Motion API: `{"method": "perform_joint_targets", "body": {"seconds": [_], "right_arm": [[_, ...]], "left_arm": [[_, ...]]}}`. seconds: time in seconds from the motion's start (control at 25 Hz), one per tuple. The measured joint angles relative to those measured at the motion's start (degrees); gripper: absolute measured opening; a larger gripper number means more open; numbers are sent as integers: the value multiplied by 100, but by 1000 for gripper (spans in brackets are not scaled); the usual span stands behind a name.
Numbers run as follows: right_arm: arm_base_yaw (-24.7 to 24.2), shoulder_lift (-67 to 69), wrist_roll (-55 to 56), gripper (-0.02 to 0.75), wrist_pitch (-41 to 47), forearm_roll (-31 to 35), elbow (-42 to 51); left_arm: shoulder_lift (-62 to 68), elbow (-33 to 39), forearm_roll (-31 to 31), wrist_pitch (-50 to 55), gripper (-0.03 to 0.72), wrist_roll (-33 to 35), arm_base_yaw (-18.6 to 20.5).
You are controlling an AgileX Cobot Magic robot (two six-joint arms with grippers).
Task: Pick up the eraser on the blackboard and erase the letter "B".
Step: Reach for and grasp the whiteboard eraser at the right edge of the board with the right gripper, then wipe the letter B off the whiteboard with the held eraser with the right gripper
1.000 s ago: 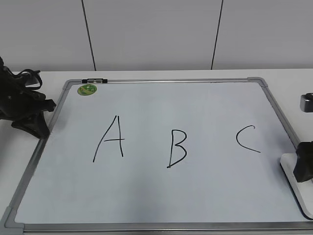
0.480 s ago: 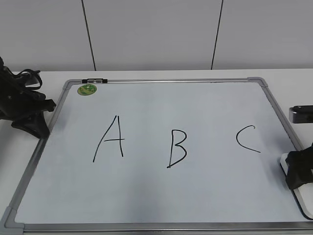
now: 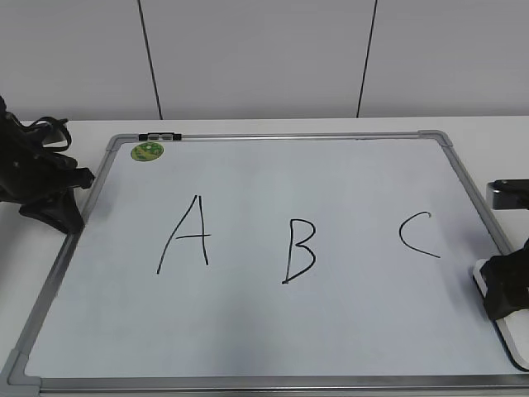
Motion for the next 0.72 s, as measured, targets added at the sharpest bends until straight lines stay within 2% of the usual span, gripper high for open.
{"method": "perform_joint_targets", "body": {"seconds": [0.2,0.56,0.72], "right_arm": [[0,22,0,543,165,9,-112],[0,25,0,543,1583,230,-1186],[274,25,0,543,1937,277,-1755]], "left_arm": [[0,0,0,0,34,0,0],[0,0,0,0,34,0,0],[0,0,0,5,34,0,0]]}}
